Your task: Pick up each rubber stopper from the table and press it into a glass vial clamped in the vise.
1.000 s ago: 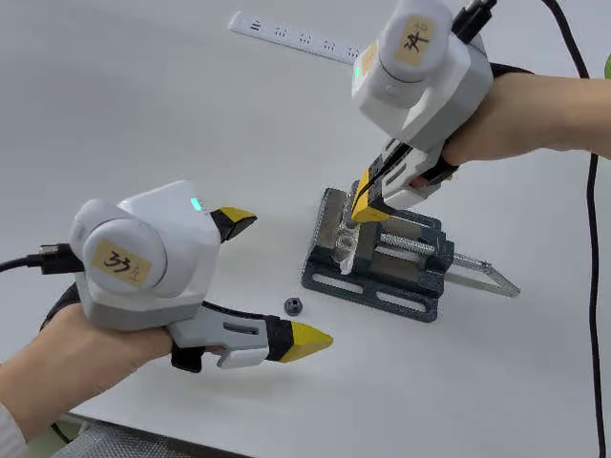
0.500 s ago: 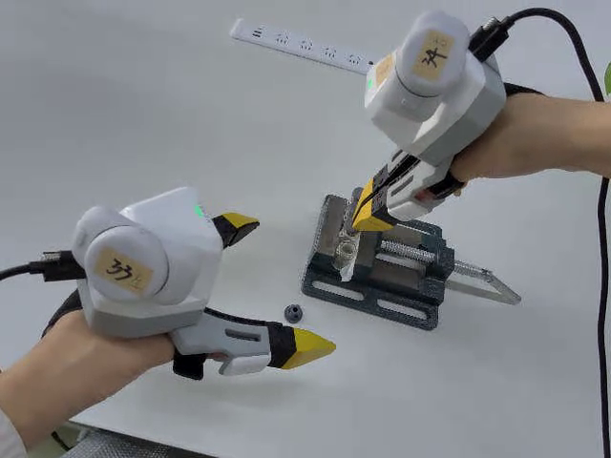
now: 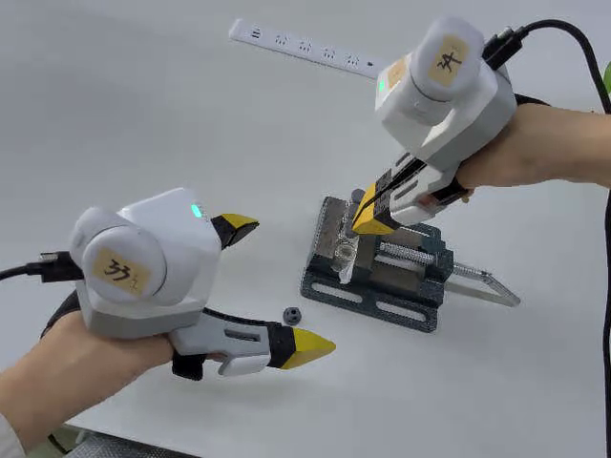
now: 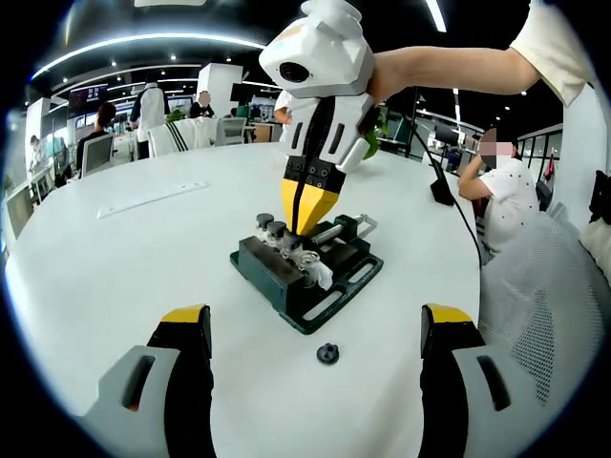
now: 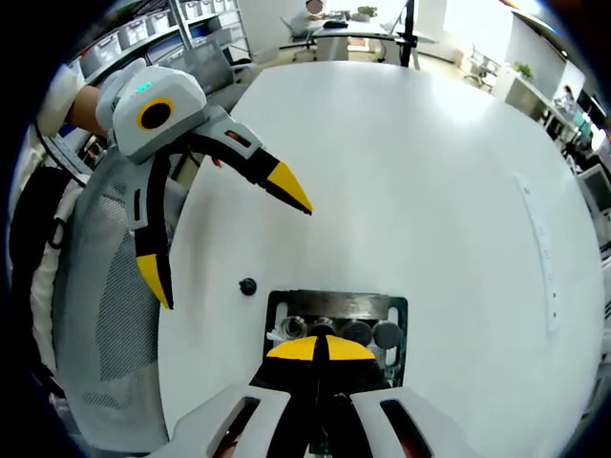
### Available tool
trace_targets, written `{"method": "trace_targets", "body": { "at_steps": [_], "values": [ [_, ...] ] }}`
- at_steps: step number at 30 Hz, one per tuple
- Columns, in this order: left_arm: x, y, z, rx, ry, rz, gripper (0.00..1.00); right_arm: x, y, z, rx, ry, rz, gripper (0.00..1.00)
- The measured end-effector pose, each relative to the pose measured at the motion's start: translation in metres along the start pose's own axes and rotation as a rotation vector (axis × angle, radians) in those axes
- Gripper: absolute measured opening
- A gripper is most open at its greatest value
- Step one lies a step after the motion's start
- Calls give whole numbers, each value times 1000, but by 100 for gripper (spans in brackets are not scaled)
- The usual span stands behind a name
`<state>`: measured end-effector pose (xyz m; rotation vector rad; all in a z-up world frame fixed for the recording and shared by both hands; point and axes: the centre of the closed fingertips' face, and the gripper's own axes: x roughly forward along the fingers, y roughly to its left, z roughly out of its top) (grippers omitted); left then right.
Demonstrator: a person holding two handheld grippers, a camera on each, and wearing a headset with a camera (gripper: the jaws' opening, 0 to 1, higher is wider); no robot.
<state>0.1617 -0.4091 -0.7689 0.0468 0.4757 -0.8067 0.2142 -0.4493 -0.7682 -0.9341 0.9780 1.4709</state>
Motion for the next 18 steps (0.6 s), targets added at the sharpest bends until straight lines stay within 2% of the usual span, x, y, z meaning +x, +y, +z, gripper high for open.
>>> {"method": "trace_targets", "body": {
  "at_steps": [4,5,8,9,14,18],
  "values": [
    [0,1,0,-2,-3,0,90,-2,-1,-1,13,-21,-7,0],
    [0,1,-1,-4,-4,0,90,-2,0,1,-24,-9,-14,0],
    [1,0,-2,-2,4,-5,89,-1,-1,2,-4,21,-8,0],
    [1,1,0,-4,-2,-4,89,-1,-3,2,-33,34,-6,0],
    [0,3,0,-11,-7,1,89,0,-3,3,5,82,-1,0],
    [1,4,-2,-11,-6,0,89,0,-3,2,33,95,8,0]
  ]
}}
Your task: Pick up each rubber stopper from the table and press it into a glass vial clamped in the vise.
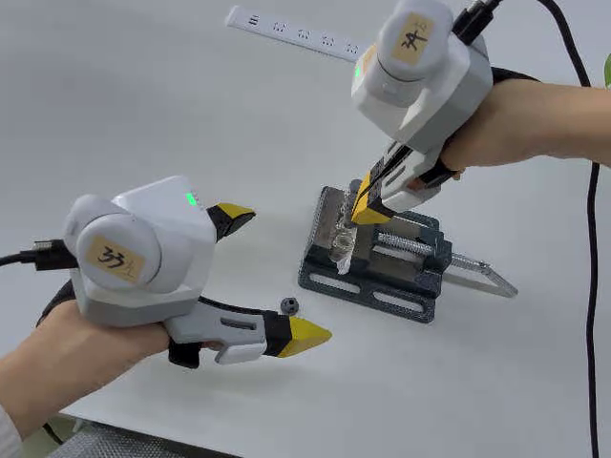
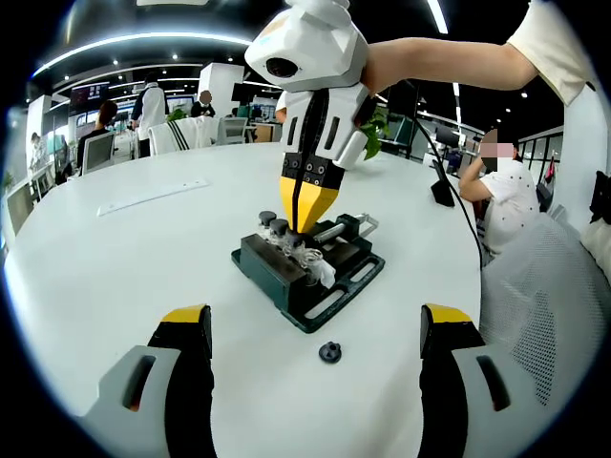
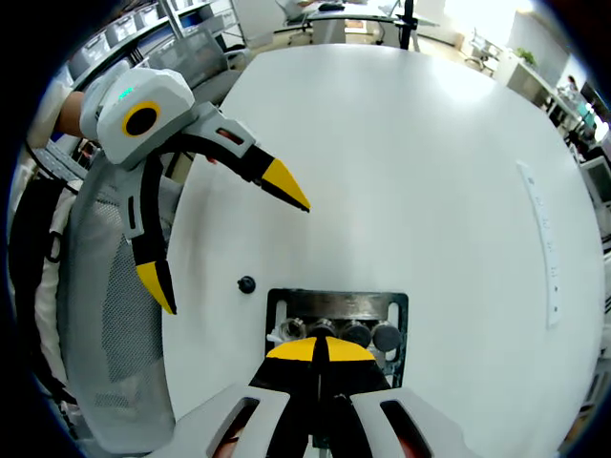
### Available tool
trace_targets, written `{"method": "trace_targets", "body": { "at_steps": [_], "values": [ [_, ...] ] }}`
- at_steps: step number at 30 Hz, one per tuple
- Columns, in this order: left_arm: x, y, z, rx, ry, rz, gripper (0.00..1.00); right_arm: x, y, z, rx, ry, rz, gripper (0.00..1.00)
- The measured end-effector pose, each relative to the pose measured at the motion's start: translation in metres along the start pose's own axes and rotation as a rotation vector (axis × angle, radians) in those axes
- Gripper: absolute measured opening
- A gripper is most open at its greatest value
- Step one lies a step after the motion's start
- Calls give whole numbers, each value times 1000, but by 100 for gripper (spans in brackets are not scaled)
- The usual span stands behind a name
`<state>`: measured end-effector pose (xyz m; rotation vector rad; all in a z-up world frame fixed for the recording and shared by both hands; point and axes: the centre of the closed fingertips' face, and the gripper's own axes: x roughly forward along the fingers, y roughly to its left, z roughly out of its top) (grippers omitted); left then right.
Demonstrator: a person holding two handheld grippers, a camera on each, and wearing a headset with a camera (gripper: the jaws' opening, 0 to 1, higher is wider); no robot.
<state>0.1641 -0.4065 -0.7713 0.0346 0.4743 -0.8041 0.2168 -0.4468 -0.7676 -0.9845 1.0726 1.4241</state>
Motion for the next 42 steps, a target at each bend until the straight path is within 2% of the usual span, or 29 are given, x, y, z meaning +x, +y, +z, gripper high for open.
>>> {"method": "trace_targets", "body": {
  "at_steps": [11,14,15,17,21,23,30,32,37,42],
  "values": [
    [0,5,1,-3,-3,9,89,1,-1,1,-4,59,14,0],
    [-1,5,0,-3,-1,8,89,2,-5,3,20,66,20,0],
    [-1,5,0,-5,-1,8,89,2,-1,2,21,72,19,0],
    [0,4,-1,-3,-1,7,89,3,-2,2,5,85,17,0],
    [0,5,-1,-7,-2,10,89,2,-2,1,21,90,10,0],
    [1,5,-2,-7,1,8,89,3,-2,1,70,90,22,0],
    [3,3,-2,-8,1,3,89,3,-4,1,61,112,11,0],
    [2,4,-3,-7,3,3,89,3,-5,1,83,126,13,0],
    [2,4,-3,-11,2,7,89,2,0,0,92,144,28,0],
    [2,4,-4,-16,0,7,89,4,4,4,88,178,6,0]
  ]
}}
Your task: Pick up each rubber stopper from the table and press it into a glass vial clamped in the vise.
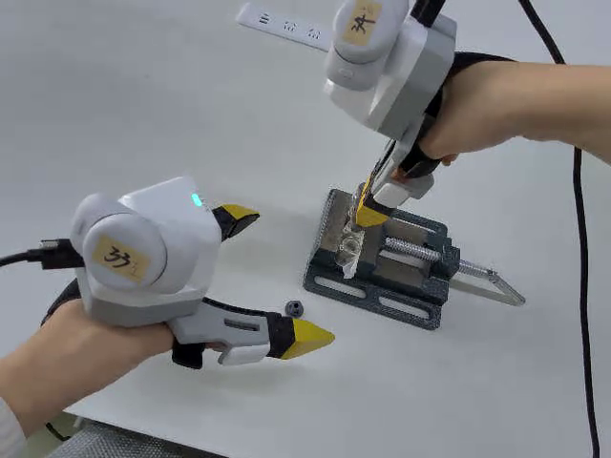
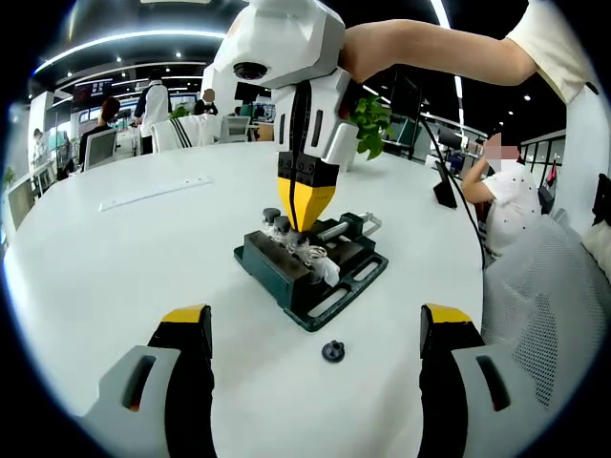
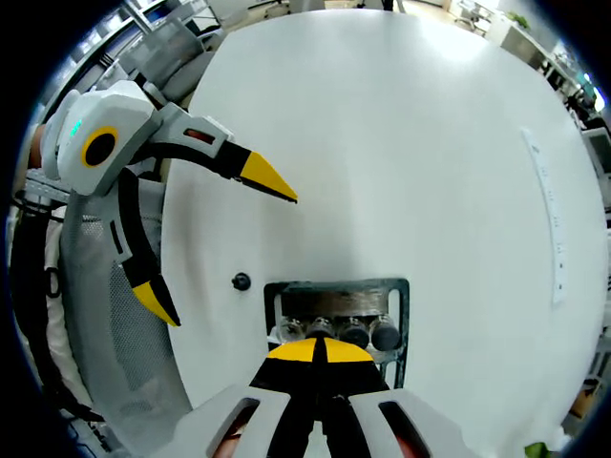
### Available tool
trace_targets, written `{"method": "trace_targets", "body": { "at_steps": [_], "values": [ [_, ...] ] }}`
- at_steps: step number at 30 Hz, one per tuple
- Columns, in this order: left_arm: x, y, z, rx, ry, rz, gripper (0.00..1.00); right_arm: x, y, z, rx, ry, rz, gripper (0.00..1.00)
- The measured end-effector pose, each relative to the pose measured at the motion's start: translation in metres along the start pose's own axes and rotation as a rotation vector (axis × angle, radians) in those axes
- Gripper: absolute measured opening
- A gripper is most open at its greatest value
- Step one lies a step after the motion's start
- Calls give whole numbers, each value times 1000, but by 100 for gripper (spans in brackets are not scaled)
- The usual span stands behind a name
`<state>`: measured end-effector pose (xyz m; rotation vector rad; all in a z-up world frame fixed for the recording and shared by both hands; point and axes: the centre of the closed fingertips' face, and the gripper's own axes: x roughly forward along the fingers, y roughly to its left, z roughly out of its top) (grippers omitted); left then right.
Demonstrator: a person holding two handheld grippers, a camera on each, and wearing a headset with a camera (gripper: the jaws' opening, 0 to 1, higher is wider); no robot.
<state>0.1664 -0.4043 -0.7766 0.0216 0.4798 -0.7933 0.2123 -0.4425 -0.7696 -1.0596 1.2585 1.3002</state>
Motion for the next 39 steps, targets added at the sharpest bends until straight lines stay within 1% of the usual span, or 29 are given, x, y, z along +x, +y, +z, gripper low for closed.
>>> {"method": "trace_targets", "body": {
  "at_steps": [2,6,8,9,10,11,12,14,16,18,19,20,23,26,28,30,32,34,35,36,37,38,39],
  "values": [
    [0,-1,0,-3,-1,-1,89,-1,-5,-2,20,8,-1,0],
    [1,-2,0,-3,-3,-2,89,-2,-2,-5,35,11,1,0],
    [0,-2,0,-7,-4,-1,89,-1,-4,-4,60,15,7,0],
    [1,-2,0,-7,-2,-1,89,-1,-3,-3,59,19,5,0],
    [1,-2,-1,-3,2,-4,89,-1,-1,-3,52,28,-7,0],
    [1,-2,-1,-1,2,-5,89,0,-4,-2,35,35,-15,0],
    [0,-2,0,-1,0,-3,89,0,-4,-2,39,38,-17,0],
    [0,-1,0,-7,-3,-1,89,2,-8,-1,73,42,-4,0],
    [0,-2,0,-1,-1,-2,89,2,-6,-4,61,44,-8,0],
    [-1,-1,0,-4,-4,1,89,2,-7,-3,59,48,-13,0],
    [-1,-1,0,-5,-3,1,89,2,-7,-3,75,51,-14,0],
    [-1,0,0,-4,-2,2,89,2,-6,-3,58,55,-15,0],
    [-2,-1,1,-1,-4,4,89,2,-8,-2,70,53,-9,0],
    [-4,0,1,3,1,8,89,2,-8,-2,53,55,-14,0],
    [-7,1,2,2,-5,15,89,2,-7,-4,48,43,-13,0],
    [-8,2,2,5,-2,17,88,2,-8,-4,52,26,-4,0],
    [-9,2,3,9,0,18,89,2,-8,-4,25,2,8,0],
    [-10,4,5,5,-4,24,89,-1,-5,-5,47,-24,18,0],
    [-10,4,5,3,-5,26,88,1,-11,-4,44,-41,21,0],
    [-11,5,5,4,-5,28,88,1,-11,-4,48,-48,20,0],
    [-11,5,5,3,-6,29,88,1,-4,-3,55,-54,18,0],
    [-11,5,5,3,-6,28,88,1,-2,-2,35,-63,13,0],
    [-11,5,5,4,-4,29,88,1,-3,0,9,-69,11,0]
  ]
}}
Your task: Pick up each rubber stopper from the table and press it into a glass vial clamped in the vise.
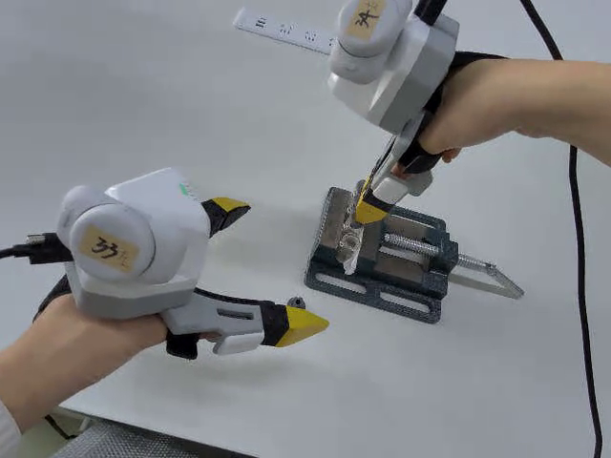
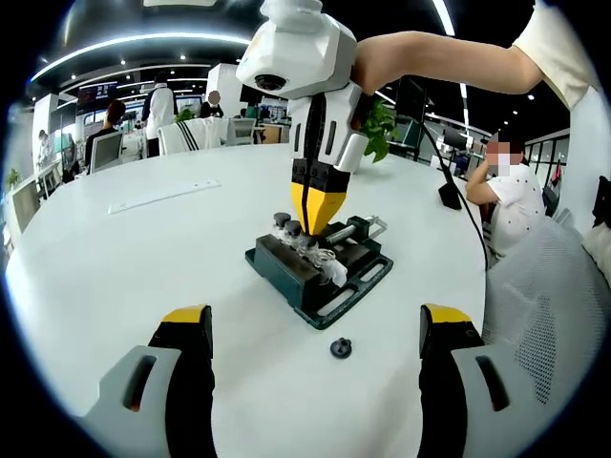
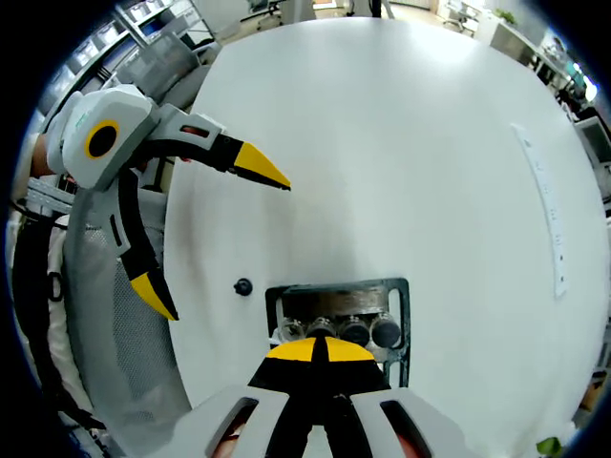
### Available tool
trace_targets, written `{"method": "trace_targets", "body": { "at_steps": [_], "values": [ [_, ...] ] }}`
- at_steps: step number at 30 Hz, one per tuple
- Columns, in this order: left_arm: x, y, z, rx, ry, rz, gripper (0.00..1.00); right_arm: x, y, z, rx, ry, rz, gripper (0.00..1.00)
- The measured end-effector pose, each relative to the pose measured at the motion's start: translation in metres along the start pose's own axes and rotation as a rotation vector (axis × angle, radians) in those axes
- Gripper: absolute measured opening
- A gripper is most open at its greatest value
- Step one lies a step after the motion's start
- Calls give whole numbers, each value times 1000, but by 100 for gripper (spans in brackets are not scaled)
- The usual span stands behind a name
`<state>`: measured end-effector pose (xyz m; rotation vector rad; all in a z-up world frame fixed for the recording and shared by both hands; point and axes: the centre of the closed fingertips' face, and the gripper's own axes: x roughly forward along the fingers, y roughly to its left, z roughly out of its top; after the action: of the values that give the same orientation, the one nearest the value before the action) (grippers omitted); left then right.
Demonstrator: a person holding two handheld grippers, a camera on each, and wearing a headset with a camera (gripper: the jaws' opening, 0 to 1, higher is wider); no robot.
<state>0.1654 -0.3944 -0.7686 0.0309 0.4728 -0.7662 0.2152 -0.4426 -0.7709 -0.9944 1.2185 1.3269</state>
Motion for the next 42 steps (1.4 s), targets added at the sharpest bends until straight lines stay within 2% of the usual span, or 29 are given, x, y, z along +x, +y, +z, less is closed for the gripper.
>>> {"method": "trace_targets", "body": {
  "at_steps": [14,18,20,23,29,42],
  "values": [
    [-2,1,-2,-4,2,3,88,-3,-3,0,-63,-22,2,0],
    [-2,1,-2,-5,3,3,88,-6,-6,-5,-68,-11,-8,0],
    [-2,0,-1,-7,2,2,88,-11,-11,0,-66,-51,-31,0],
    [-1,0,-2,-2,4,0,88,-10,-6,0,-38,-57,18,0],
    [0,0,-2,-3,6,-4,88,-3,2,-1,-53,-59,34,0],
    [1,0,-4,-6,11,-8,87,-1,-2,0,-32,-60,32,0]
  ]
}}
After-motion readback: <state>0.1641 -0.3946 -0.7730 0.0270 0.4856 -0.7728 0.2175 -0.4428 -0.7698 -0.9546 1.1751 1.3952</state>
